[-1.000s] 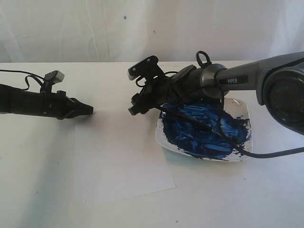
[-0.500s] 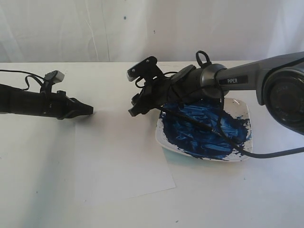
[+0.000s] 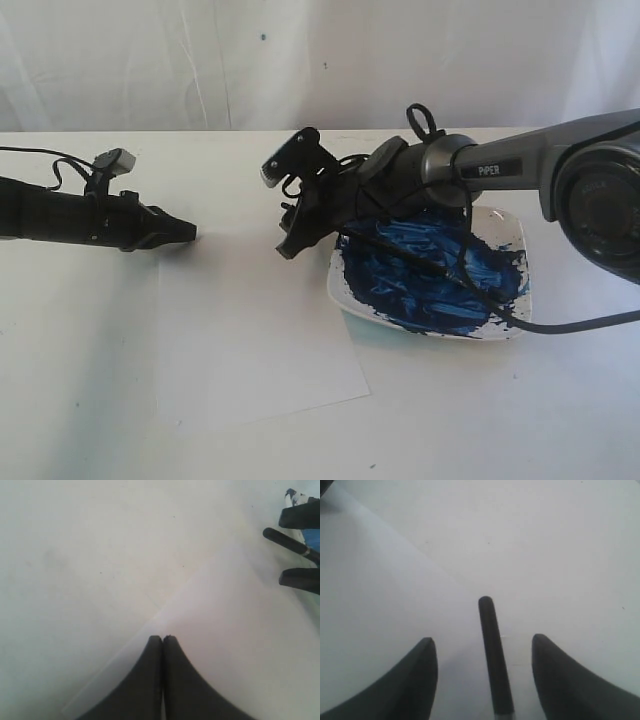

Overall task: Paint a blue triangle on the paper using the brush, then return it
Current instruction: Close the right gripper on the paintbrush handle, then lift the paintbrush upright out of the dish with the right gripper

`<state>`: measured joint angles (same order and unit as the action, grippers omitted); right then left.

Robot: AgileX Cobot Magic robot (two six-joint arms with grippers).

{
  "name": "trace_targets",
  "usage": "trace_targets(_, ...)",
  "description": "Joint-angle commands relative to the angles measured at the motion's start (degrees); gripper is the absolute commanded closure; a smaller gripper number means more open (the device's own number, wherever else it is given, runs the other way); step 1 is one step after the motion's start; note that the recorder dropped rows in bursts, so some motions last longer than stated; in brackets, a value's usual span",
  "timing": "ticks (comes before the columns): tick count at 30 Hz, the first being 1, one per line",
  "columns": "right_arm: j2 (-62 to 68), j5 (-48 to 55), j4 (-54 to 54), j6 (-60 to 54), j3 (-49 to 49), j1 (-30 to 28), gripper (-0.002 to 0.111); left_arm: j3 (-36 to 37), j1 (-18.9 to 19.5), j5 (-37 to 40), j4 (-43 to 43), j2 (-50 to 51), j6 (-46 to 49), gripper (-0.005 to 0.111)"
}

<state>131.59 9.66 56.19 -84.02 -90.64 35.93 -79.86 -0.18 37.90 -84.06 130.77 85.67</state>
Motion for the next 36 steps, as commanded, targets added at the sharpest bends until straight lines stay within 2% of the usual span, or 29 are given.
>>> trace_targets(1, 0.0, 0.6, -4.3, 2.3, 0.0, 0.0, 0.058, 0.5, 0.1, -0.8, 2.0, 0.6, 0.1, 0.107)
trace_targets(5, 0.0, 0.6, -5.1, 2.3, 0.0, 0.0, 0.070, 0.5, 0.1, -0.8, 2.0, 0.6, 0.1, 0.107)
trace_targets(15, 1.8, 0.2, -5.1, 4.7, 0.0, 0.0, 0.085, 0.5, 0.1, -0.8, 2.0, 0.6, 0.1, 0.107)
trace_targets(18, 1.7, 0.1, -5.1, 4.7, -0.1, 0.0, 0.096, 0.5, 0.1, -0.8, 2.0, 0.6, 0.1, 0.107)
trace_targets(21, 1.2, -0.7, -5.1, 4.7, -0.1, 0.0, 0.103, 0.5, 0.1, -0.8, 2.0, 0.6, 0.1, 0.107)
trace_targets(26, -0.9, -1.1, -3.9, 5.0, -0.1, 0.0, 0.108, 0.5, 0.1, -0.8, 2.0, 0.6, 0.1, 0.107)
trace_targets(36, -7.6, -5.2, 1.7, 8.7, -0.1, -0.6, 0.108, 0.5, 0.1, -0.8, 2.0, 0.6, 0.1, 0.107)
